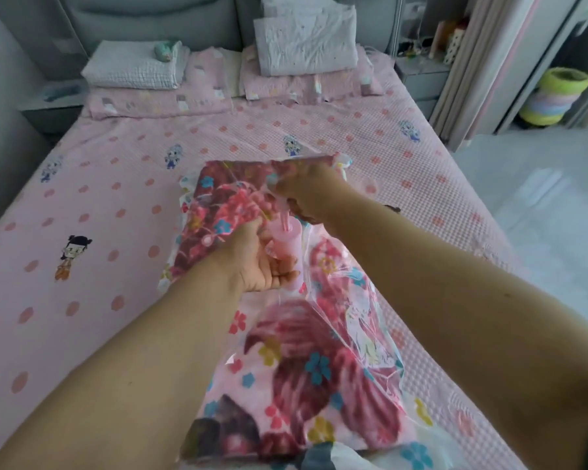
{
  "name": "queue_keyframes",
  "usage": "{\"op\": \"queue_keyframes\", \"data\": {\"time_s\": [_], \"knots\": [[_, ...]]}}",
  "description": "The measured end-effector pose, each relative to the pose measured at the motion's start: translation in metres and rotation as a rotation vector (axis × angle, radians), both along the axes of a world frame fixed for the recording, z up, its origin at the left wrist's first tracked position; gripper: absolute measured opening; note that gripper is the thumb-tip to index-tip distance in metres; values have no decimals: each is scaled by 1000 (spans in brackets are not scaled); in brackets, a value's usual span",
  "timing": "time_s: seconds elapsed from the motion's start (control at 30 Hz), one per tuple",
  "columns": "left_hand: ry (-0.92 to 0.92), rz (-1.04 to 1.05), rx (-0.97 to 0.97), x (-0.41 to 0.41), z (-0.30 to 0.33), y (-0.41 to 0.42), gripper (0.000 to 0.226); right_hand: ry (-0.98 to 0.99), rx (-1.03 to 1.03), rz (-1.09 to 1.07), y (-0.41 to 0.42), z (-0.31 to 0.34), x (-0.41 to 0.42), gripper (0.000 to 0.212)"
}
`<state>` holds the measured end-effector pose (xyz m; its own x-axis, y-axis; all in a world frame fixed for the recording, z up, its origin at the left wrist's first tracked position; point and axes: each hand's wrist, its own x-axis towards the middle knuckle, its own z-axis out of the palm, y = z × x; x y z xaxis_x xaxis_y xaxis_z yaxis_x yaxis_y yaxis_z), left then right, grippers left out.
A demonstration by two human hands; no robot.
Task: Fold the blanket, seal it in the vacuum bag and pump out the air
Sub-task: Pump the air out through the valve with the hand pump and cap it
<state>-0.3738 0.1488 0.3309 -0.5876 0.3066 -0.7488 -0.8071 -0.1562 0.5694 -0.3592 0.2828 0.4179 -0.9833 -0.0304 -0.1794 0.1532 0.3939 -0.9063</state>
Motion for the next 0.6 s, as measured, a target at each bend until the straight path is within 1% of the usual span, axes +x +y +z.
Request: {"op": "queue_keyframes", "data": {"time_s": [0.07,0.1,0.13,0.17,0.2,0.23,0.27,0.33,0.37,0.43,0.5,0.6], "knots": [[85,-34,107,6,-10,-8,38,-87,-32,-43,2,-7,5,28],[153,-77,152,9,-14,-12,43,-80,-4,-55,3,-10,5,32],[262,-150,154,11,-18,-15,51,-60,-6,-83,4,-7,3,34],[411,-237,80,11,-23,-14,55,-46,-47,-98,4,-2,0,33],[565,-291,-28,10,-26,-11,53,-38,-102,-116,4,3,-3,31],[689,-292,-116,6,-27,-6,50,-20,-129,-120,3,6,-6,29],[761,-259,-160,3,-27,-2,50,-14,-137,-103,2,5,-7,25],[830,-226,-216,-4,-24,3,48,-60,-45,-87,0,-9,-3,28],[850,-245,-240,-7,-24,3,46,-114,23,-85,-2,-17,1,32],[869,-292,-291,-13,-25,0,46,-178,81,-73,-6,-26,6,32],[896,-303,-339,-16,-21,-2,53,-102,81,-85,-8,-12,-3,25],[932,-324,-375,-21,-13,-2,52,72,-60,-86,-4,26,-24,29]]}}
